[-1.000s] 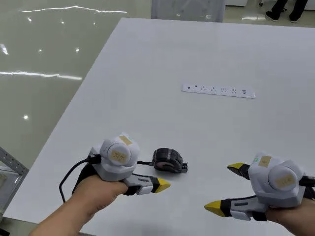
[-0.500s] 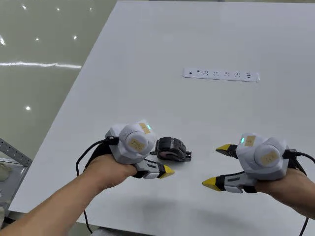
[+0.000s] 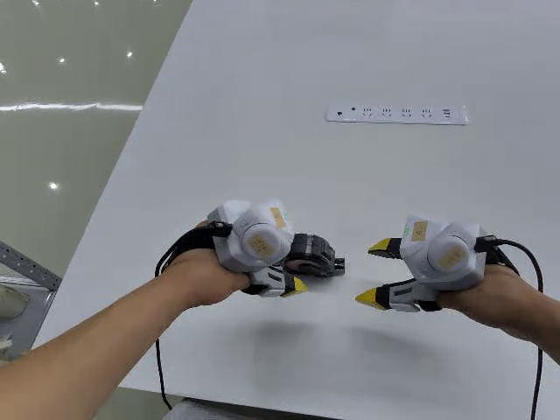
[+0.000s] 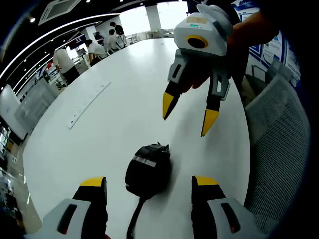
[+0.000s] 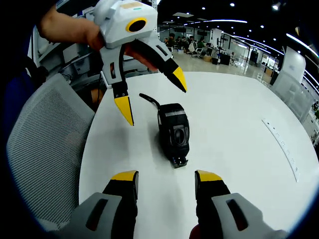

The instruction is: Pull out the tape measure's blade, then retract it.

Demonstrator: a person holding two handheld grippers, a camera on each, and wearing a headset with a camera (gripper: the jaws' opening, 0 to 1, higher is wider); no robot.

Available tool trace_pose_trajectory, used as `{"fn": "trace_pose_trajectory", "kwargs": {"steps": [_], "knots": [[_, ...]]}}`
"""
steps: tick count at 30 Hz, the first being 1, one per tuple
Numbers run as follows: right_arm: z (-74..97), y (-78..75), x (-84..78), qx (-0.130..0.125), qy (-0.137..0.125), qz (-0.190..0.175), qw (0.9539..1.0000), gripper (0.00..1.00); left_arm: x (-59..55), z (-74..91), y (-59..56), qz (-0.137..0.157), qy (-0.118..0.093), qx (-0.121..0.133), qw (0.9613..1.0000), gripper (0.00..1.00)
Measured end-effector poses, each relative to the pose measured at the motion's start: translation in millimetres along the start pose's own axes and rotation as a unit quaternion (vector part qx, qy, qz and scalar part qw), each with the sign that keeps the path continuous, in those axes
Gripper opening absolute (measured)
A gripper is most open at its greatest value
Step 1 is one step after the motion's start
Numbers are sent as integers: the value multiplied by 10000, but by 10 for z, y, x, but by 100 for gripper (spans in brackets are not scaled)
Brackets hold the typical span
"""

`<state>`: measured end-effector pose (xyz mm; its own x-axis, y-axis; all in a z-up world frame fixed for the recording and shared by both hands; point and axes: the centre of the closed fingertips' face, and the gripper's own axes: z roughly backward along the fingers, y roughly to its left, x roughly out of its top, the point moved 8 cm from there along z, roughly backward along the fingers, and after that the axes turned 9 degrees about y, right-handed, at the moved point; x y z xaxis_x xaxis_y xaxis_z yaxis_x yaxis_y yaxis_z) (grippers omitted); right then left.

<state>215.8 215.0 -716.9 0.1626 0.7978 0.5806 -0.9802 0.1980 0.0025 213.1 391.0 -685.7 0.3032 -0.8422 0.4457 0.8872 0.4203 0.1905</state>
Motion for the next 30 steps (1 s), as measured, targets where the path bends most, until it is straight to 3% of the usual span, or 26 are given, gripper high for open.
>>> {"fn": "trace_pose_trajectory", "kwargs": {"steps": [8,18,30], "knots": [[-209,-154,-35,139,12,97,9999,35,25,-151,60,-313,105,-133,9994,62],[-416,-229,-70,323,69,312,9990,29,54,-252,104,-508,53,-358,9981,53],[-543,-293,-73,483,71,474,9977,24,90,-325,147,-759,80,-580,9954,46]]}}
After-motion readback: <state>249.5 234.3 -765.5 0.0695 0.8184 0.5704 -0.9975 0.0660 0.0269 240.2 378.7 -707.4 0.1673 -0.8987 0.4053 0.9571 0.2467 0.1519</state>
